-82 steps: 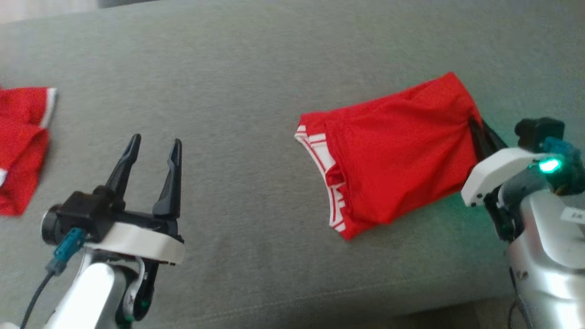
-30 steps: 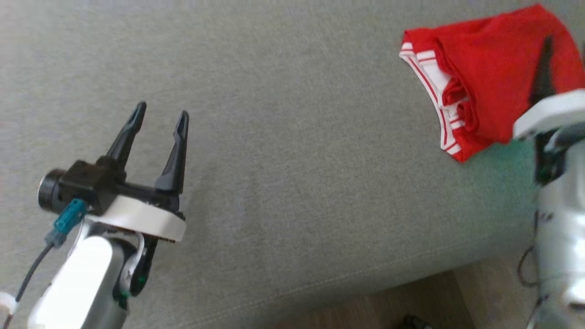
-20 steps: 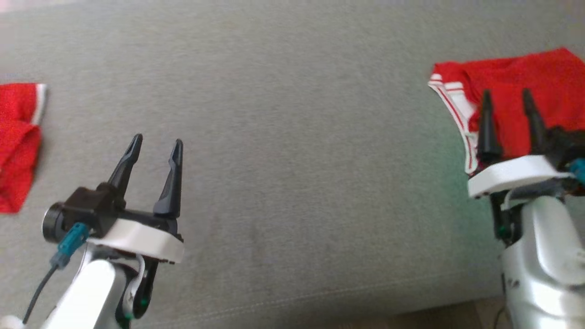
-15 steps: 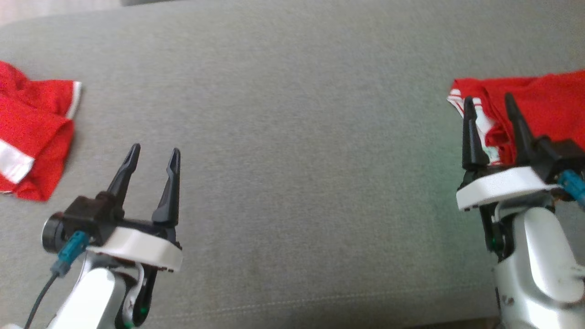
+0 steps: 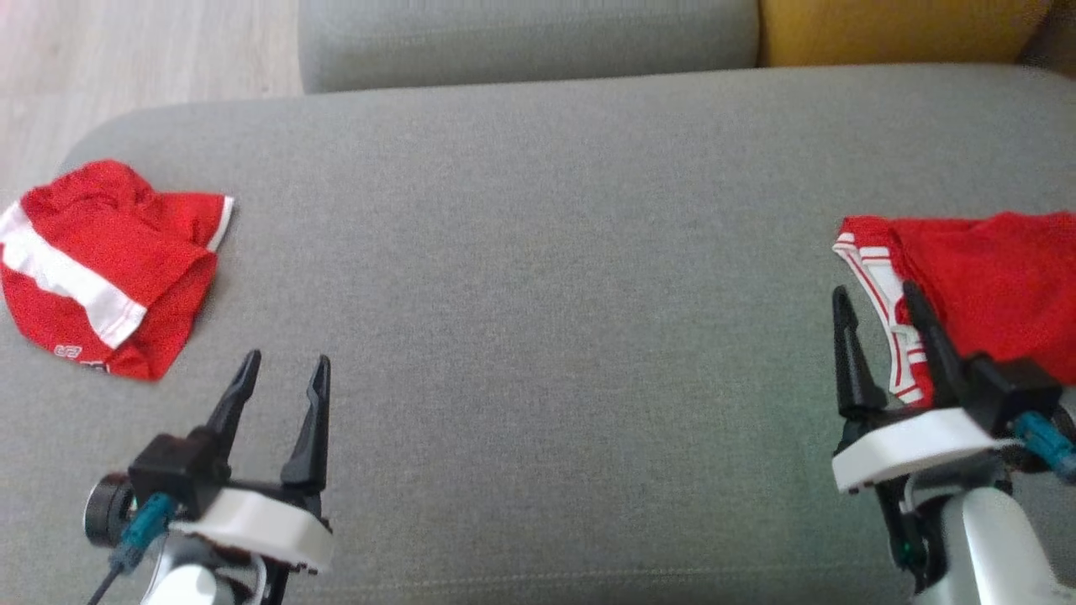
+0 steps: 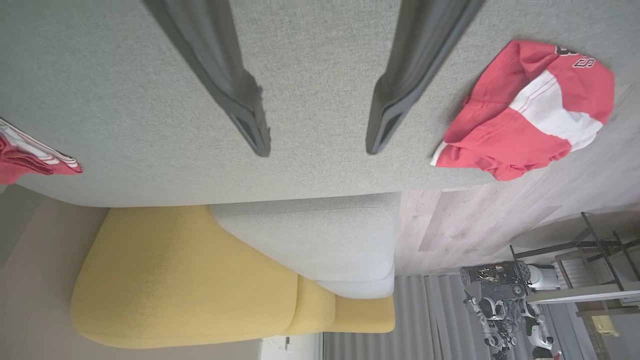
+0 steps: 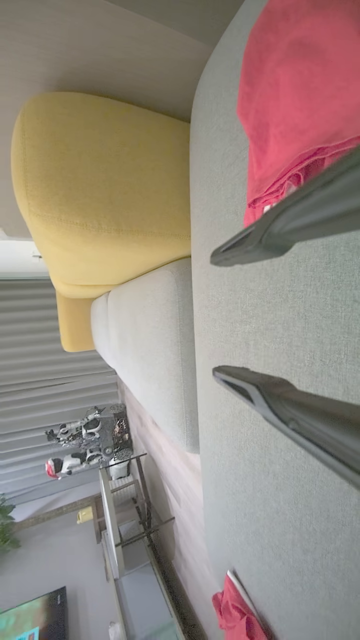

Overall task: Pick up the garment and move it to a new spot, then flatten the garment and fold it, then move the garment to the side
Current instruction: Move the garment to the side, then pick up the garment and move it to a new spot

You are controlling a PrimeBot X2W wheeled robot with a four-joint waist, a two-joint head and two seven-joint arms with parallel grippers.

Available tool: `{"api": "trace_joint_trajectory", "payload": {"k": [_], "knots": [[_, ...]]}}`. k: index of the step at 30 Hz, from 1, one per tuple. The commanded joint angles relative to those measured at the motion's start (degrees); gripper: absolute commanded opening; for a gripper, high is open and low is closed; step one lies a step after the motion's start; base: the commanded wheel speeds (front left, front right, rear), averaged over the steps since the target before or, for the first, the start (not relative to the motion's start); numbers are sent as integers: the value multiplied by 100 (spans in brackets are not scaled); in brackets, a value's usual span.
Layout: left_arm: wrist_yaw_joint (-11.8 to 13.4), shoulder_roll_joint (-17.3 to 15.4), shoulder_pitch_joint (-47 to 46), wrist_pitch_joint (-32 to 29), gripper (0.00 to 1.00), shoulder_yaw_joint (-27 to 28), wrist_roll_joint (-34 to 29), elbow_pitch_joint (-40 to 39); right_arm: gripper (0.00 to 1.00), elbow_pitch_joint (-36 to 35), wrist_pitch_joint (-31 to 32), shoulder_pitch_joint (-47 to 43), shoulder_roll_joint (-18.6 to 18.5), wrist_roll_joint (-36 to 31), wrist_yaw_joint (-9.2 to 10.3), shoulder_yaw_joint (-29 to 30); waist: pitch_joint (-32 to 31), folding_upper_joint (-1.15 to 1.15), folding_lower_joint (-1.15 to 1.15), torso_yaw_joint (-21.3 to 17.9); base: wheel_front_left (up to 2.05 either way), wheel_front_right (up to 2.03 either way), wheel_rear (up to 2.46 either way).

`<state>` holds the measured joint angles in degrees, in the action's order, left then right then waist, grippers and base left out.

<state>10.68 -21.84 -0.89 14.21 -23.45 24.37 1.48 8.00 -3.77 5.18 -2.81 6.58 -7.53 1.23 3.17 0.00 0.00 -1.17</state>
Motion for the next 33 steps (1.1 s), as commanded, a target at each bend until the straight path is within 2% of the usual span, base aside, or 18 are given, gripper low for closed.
{"api": "trace_joint_trajectory", "payload": {"k": [1, 13, 33], "knots": [[48, -171, -155, 56, 100, 225, -21, -180, 100, -285, 7, 67, -8, 54, 4, -179, -118, 0, 0, 1, 0, 0, 0], [116, -151, 99, 62, 100, 176, 2, -182, 100, -579, 129, -405, -8, 262, 4, -269, -423, 0, 0, 25, 0, 0, 0], [230, -207, 107, 61, 100, 219, 54, -180, 100, -646, 281, -530, -7, 252, 4, -197, -459, 0, 0, 84, 0, 0, 0]]}}
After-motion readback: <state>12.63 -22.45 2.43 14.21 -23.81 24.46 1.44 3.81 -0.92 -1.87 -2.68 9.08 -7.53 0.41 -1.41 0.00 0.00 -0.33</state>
